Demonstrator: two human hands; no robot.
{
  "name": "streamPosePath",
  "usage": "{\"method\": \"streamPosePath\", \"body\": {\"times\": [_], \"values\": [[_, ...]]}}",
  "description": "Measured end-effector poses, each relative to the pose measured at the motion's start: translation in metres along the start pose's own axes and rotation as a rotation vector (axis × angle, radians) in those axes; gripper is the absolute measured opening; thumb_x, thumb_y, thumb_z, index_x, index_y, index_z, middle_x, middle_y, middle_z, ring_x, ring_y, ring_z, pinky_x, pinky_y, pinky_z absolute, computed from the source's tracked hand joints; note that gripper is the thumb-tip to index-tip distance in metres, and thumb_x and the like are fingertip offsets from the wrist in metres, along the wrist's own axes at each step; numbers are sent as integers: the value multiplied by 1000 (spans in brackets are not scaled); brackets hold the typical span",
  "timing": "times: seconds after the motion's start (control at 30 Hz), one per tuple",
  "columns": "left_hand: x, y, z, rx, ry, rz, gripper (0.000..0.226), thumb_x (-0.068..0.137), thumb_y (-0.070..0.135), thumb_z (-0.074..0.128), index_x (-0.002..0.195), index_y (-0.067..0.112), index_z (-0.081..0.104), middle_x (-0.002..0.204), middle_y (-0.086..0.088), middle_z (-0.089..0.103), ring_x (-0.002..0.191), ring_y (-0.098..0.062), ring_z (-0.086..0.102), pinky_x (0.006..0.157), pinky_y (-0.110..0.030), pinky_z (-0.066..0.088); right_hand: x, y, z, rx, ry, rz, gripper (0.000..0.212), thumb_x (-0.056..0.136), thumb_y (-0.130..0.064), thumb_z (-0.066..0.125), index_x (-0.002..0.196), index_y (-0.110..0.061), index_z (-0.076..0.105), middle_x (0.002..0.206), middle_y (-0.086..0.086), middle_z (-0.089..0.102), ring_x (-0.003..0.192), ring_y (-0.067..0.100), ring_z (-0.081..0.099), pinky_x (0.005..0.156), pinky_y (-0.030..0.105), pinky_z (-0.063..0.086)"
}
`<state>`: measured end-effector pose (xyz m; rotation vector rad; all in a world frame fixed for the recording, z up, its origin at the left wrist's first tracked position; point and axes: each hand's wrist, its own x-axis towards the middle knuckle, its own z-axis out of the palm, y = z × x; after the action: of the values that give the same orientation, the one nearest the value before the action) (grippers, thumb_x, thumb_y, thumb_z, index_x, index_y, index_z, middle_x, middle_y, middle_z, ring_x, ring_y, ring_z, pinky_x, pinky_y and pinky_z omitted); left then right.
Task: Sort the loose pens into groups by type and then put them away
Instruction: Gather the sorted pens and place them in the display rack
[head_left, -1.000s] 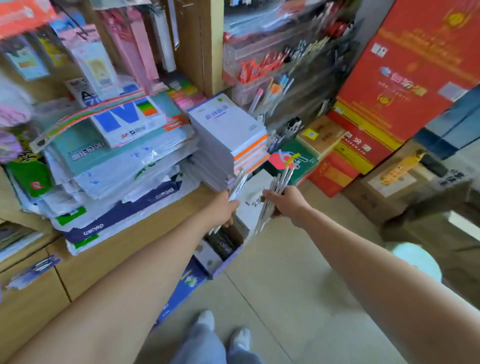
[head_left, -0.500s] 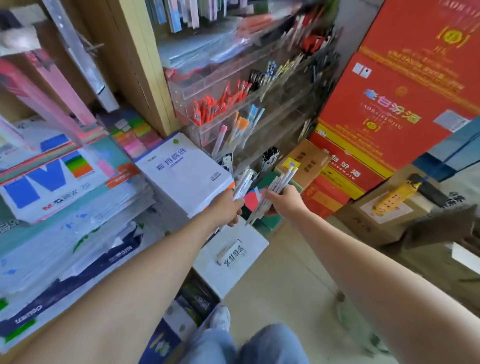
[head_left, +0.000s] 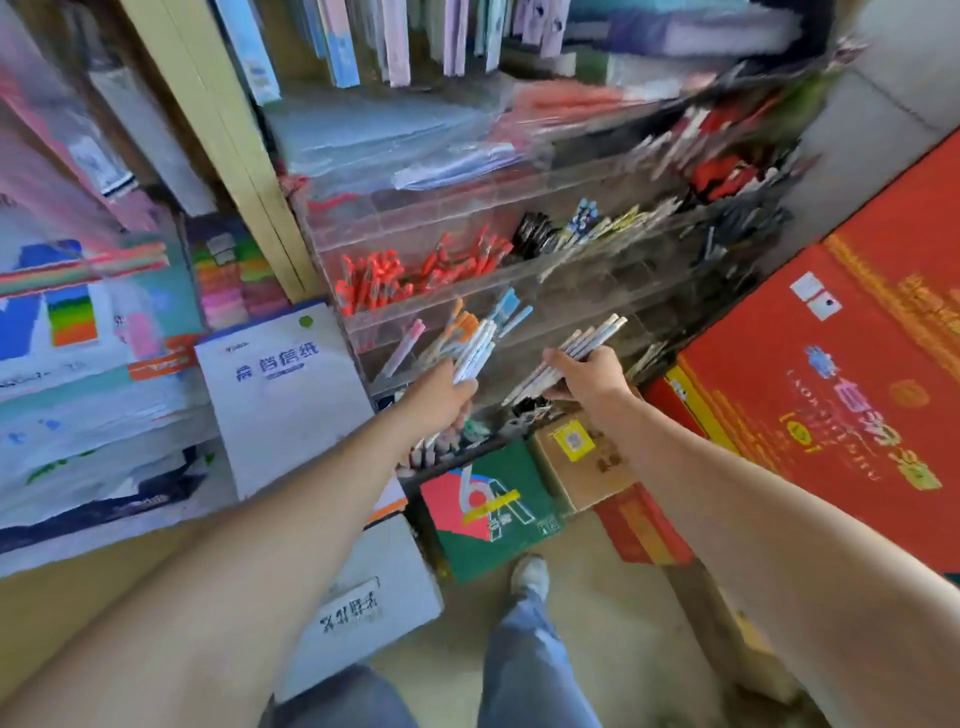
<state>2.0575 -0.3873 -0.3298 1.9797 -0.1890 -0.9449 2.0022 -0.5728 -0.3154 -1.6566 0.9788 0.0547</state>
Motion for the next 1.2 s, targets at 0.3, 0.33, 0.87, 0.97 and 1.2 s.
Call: {"method": "streamPosePath", "body": {"times": [0.3,0.33,0.87,0.97,1.2], "values": [[49,26,28,-146,183,-107,31,100,13,43,130,4,39,73,-6,53,51,-17,46,45,-27,38,103,-34,-24,-55,-43,48,31,92,-26,62,67,-11,52,60,3,60,60,16,68,69,31,55],[53,26,30,-152,191,-111,36,100,13,44,135,5,37,73,-6,53,51,-17,47,46,-28,39,110,-37,-23,-40,-38,38,33,93,-25,62,65,-12,50,57,1,56,66,19,69,63,29,52],[90,25,42,-177,182,-159,37,101,16,43,136,7,37,76,-4,54,56,-14,51,46,-20,43,184,-23,7,42,-226,157,9,91,-10,63,85,-6,59,82,4,65,64,15,65,87,39,56],[93,26,39,-162,174,-169,39,101,18,44,137,6,36,76,-3,55,57,-14,53,47,-20,43,186,-25,4,21,-227,137,6,91,-5,61,96,-3,62,93,8,66,66,14,65,83,33,57],[93,30,32,-178,127,-153,29,101,15,43,127,1,40,77,-7,53,55,-18,48,49,-28,40,184,-24,-1,-57,-210,106,28,93,-3,57,121,-1,57,110,16,62,81,19,63,65,19,55]]}}
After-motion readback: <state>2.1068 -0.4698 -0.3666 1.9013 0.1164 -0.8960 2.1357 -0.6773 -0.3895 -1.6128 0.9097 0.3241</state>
